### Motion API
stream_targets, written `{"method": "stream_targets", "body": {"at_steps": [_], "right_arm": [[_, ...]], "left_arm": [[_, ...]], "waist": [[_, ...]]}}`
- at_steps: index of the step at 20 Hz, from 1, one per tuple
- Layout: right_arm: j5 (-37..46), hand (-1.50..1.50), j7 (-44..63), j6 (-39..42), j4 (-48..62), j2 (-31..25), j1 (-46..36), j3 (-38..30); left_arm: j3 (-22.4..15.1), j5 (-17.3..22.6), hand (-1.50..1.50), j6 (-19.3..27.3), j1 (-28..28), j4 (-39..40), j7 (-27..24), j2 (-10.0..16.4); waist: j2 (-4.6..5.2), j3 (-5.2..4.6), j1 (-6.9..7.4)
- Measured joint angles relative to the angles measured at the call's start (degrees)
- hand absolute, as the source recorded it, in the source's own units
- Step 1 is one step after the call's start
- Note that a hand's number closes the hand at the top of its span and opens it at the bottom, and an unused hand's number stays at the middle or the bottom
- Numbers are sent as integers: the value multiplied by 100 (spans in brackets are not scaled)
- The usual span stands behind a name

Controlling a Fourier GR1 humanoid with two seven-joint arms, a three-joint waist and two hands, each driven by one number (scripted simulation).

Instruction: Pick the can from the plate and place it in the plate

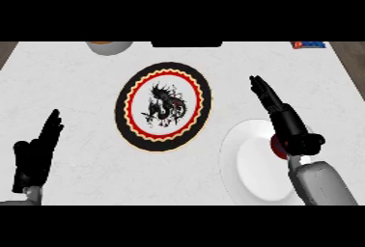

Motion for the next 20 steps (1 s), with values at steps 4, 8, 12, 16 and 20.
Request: {"method": "stream_targets", "body": {"at_steps": [4,8,12,16,20], "right_arm": [[-11,150,225,491,-207,4,-225,392],[783,150,508,871,-276,-578,-722,929],[1951,-150,889,209,-253,-600,-544,1449],[1850,-150,446,-436,-419,-153,255,1396],[1520,-150,-46,-499,-939,-176,790,1092]], "left_arm": [[-44,71,0,-234,-410,-307,-49,42],[-96,129,0,-423,-869,-654,-136,99],[-100,286,0,-632,-1216,-787,-85,94],[30,429,0,-787,-1436,-872,45,178],[39,397,0,-800,-1610,-886,161,85]], "waist": [[-74,104,151],[-202,79,159],[-167,124,138],[-130,156,126],[-117,165,132]]}}
